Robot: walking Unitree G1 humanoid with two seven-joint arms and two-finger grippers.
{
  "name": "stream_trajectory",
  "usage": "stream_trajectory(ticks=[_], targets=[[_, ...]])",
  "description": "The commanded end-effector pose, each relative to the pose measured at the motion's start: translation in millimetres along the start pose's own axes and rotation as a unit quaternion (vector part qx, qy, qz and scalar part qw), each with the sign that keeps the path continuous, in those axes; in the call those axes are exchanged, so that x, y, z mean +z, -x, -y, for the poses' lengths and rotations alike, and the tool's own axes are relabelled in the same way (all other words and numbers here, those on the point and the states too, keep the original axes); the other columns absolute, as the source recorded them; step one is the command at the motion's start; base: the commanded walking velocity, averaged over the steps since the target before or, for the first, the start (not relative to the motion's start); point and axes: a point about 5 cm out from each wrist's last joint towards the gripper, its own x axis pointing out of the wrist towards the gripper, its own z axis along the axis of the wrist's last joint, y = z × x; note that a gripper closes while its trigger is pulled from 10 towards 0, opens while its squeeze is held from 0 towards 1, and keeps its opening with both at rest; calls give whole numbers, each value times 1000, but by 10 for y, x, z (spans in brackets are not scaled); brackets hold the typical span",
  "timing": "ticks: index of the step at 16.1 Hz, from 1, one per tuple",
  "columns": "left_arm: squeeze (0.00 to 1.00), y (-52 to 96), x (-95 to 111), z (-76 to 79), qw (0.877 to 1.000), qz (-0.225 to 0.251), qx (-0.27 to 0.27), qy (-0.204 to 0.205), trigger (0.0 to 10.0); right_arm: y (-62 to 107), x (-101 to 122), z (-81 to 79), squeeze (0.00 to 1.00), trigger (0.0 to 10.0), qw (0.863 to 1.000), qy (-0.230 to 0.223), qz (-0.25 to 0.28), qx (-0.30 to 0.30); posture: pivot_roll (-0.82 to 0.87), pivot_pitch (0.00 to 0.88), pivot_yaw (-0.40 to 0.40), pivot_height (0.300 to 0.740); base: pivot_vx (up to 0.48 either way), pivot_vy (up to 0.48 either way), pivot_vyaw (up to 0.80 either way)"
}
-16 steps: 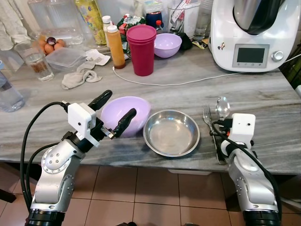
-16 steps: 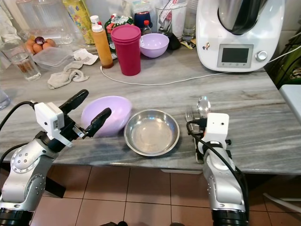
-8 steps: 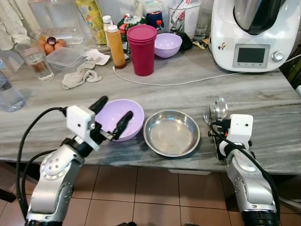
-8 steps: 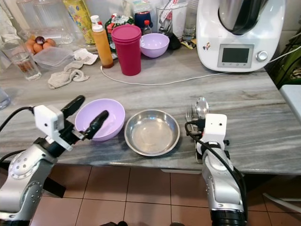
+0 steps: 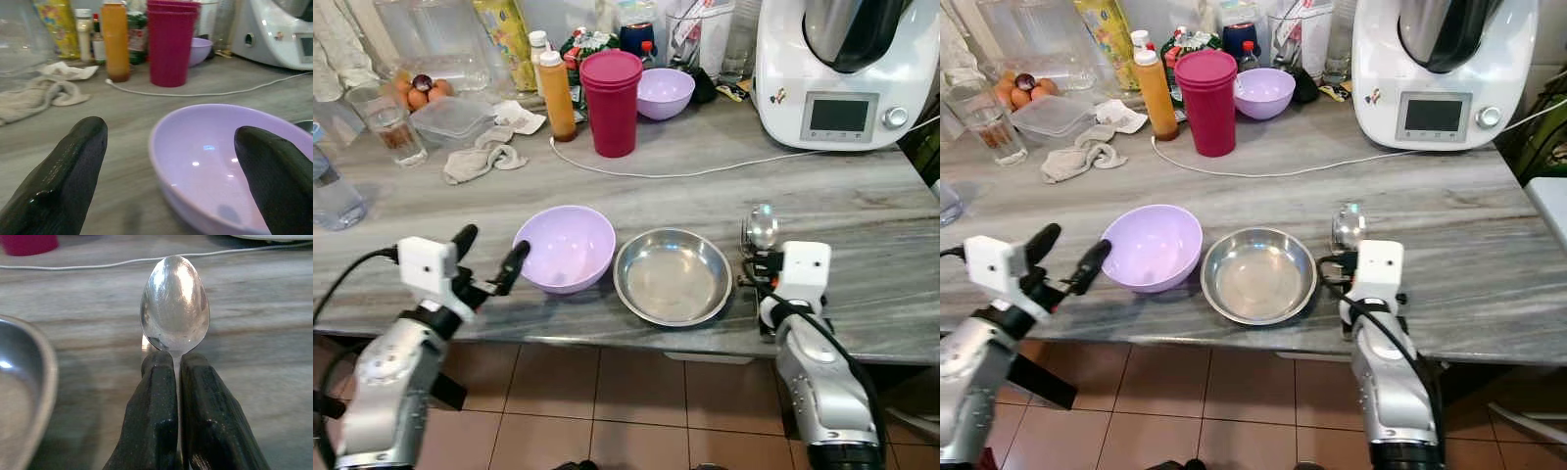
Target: Setting the table
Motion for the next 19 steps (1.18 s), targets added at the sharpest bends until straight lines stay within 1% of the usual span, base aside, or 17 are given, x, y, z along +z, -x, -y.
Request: stream_trajectory(ticks=[1,2,4,6,7,8,9,11,13,14,15,16,17,18,19], targets=[[0,6,-2,72,1000,0,-17,-8,10000,18,44,-45,0,10000,1000,2,9,9,-186,113,56,740,0,0,0],[0,25,-53,134,999,-4,-38,8,10000,36,-2,-60,0,10000,1000,-2,-2,14,-189,111,55,740,0,0,0],[0,32,-94,136,999,-8,-50,9,10000,42,-34,-65,0,10000,1000,-2,-12,17,-192,111,55,740,0,0,0],[0,-10,-57,112,998,-3,-61,14,10000,30,-49,-28,0,10000,1000,4,-20,7,-190,111,50,740,0,0,0],[0,-41,-20,86,998,3,-61,8,10000,43,-13,26,0,10000,1000,12,-11,-7,-190,111,49,740,0,0,0],[0,-53,-9,78,998,6,-60,8,10000,55,15,46,0,10000,1000,12,-4,-10,-191,111,50,740,0,0,0],[0,-80,24,90,998,14,-67,8,10000,82,69,91,0,10000,999,18,13,-23,-194,111,50,740,0,0,0],[0,-163,136,138,995,31,-91,36,10000,126,146,148,0,10000,998,13,40,-41,-199,109,50,740,0,0,0],[0,-208,198,192,991,34,-118,43,10000,129,158,152,0,10000,998,13,45,-43,-201,108,51,740,0,0,0],[0,-261,259,251,987,33,-138,74,10000,126,159,149,0,10000,998,15,45,-42,-203,107,53,740,0,0,0],[0,-289,269,282,985,25,-149,84,10000,125,167,145,0,10000,998,12,50,-42,-204,108,52,740,0,0,0],[0,-306,275,304,984,21,-155,80,10000,127,174,145,0,10000,998,13,52,-43,-205,109,52,740,0,0,0],[0,-321,254,336,986,16,-154,59,10000,130,183,139,0,10000,998,10,55,-43,-204,110,52,740,0,0,0],[0,-335,160,350,993,3,-114,30,10000,136,183,129,0,10000,997,10,57,-43,-204,110,52,740,0,0,0],[0,-310,83,398,995,-1,-93,30,10000,137,173,122,0,10000,998,9,55,-43,-206,113,53,740,0,0,0]])
